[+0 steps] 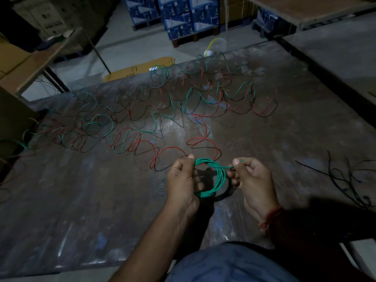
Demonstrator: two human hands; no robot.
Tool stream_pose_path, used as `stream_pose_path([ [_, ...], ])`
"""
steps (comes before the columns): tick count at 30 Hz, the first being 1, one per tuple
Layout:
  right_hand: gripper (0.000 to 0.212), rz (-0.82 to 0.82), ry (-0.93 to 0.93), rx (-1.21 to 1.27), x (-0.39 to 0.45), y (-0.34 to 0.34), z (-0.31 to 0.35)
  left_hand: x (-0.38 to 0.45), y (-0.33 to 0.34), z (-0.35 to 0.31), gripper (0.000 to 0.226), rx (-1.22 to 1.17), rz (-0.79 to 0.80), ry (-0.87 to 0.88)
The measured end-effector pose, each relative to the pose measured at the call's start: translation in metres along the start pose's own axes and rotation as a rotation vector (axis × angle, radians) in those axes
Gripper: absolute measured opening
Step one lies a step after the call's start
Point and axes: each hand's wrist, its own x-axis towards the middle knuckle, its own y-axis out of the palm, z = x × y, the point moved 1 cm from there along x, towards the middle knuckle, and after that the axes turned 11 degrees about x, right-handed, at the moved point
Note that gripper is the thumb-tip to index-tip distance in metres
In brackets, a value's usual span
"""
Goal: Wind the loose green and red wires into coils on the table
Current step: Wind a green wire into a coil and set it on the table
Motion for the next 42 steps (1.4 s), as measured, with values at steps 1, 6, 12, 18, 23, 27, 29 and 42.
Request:
stream_pose_path([
  [1,0.003,-0.01,0.051,-0.003,0.001,0.002,-0.002,-0.001,0.001,-0.001,0.037,-0.016,0.031,-0.019],
  [6,0.011,0.017,0.327,0.048,0.002,0.01,-0.011,-0.005,0.006,-0.005,0.037,0.008,0.057,0.0],
  [12,0.026,0.129,0.516,0.1,-0.011,0.019,-0.013,-0.001,0.002,-0.003,0.039,0.086,-0.042,0.165],
  [18,0.038,0.29,0.419,0.009,-0.02,0.019,-0.009,-0.002,-0.006,0.0,0.031,0.112,-0.128,0.22],
  [23,0.029,0.295,0.399,0.07,-0.024,0.019,-0.011,0.006,-0.014,0.012,0.04,0.187,-0.169,0.257],
  [27,0.021,0.312,0.413,0.116,-0.032,0.018,-0.016,0.007,-0.015,0.022,0.037,0.195,-0.168,0.21],
  [29,0.013,0.326,0.407,0.229,-0.037,0.023,-0.018,0.005,-0.014,0.022,0.037,0.182,-0.183,0.185],
  [42,0.042,0.341,0.081,0.022,-0.04,0.012,-0.023,-0.002,-0.008,0.016,0.039,0.067,-0.172,0.207],
])
